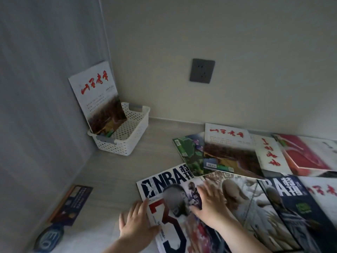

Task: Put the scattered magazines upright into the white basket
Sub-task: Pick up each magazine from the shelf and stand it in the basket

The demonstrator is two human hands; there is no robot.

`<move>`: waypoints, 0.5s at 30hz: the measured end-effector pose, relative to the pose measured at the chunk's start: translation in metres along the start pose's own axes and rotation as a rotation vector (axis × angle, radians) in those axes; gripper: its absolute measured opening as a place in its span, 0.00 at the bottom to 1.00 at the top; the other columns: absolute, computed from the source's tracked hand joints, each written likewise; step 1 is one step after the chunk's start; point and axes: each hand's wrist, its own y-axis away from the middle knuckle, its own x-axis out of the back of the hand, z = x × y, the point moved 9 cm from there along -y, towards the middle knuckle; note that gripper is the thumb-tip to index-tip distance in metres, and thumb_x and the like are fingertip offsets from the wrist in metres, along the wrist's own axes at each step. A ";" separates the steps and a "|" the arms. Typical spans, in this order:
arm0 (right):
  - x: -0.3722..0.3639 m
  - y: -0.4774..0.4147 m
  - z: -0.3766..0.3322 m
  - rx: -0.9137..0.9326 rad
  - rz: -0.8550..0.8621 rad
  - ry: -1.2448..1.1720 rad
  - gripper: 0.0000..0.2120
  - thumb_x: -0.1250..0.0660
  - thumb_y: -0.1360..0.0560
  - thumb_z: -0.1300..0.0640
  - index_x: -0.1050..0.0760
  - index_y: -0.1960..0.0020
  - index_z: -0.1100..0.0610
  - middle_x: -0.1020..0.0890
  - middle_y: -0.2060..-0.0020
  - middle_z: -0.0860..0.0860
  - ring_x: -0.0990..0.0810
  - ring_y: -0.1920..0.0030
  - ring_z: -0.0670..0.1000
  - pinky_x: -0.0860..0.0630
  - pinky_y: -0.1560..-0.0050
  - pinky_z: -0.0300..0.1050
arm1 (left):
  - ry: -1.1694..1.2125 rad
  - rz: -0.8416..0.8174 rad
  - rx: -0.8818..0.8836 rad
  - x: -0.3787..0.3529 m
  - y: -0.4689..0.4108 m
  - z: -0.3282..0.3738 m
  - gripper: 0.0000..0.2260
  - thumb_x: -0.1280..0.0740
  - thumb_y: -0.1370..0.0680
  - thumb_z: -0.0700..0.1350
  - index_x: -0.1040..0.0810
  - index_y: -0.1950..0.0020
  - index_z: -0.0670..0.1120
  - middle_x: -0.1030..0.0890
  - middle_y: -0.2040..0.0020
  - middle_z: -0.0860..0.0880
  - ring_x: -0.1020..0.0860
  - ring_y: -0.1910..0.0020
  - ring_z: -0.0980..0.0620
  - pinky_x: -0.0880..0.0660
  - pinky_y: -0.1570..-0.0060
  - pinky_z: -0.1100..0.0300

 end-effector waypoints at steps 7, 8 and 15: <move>0.010 0.009 0.003 0.016 0.092 -0.198 0.34 0.36 0.28 0.47 0.50 0.28 0.51 0.48 0.26 0.52 0.52 0.26 0.54 0.56 0.27 0.51 | 1.213 0.163 0.075 0.017 0.016 0.011 0.17 0.39 0.28 0.28 0.27 0.50 0.49 0.19 0.54 0.46 0.22 0.54 0.48 0.26 0.58 0.54; 0.013 0.010 0.004 0.024 0.107 -0.232 0.33 0.36 0.28 0.49 0.48 0.29 0.51 0.45 0.26 0.52 0.49 0.27 0.53 0.54 0.27 0.49 | 1.255 0.145 0.105 0.016 0.018 0.012 0.16 0.40 0.28 0.28 0.27 0.53 0.49 0.20 0.56 0.45 0.22 0.58 0.48 0.27 0.62 0.56; 0.028 0.011 0.013 -0.013 0.192 -0.519 0.27 0.36 0.27 0.60 0.39 0.31 0.55 0.34 0.31 0.52 0.37 0.31 0.52 0.39 0.30 0.47 | 1.040 -0.096 0.158 -0.001 0.033 0.015 0.17 0.41 0.26 0.29 0.34 0.43 0.46 0.18 0.58 0.40 0.18 0.63 0.45 0.21 0.73 0.57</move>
